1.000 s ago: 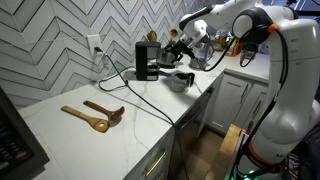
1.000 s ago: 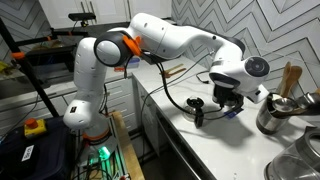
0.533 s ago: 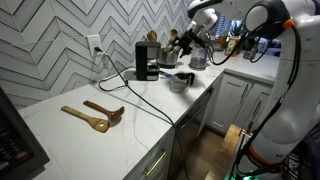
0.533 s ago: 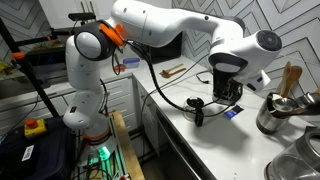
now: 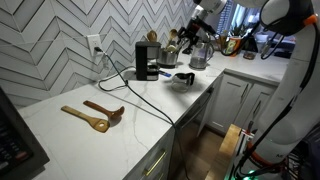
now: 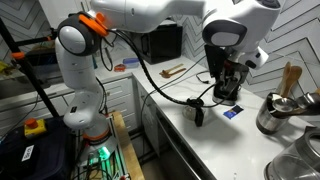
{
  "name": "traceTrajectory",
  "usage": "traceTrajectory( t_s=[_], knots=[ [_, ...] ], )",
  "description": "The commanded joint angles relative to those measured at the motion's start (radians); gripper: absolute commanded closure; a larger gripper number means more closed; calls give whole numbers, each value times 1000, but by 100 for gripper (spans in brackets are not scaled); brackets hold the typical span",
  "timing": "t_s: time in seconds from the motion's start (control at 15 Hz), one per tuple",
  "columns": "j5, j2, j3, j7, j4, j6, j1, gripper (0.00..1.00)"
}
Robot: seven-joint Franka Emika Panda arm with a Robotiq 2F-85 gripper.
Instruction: Remove the silver plate from the coffee maker and put it on its drip tray
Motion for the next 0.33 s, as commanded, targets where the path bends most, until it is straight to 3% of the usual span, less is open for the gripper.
traceTrajectory(
  t_s=[0.0,0.27],
  knots=[
    [-73,-52,1,-10,-22,-3,33,0],
    [-46,-31,-4,-2,9,-5,38,0]
  ],
)
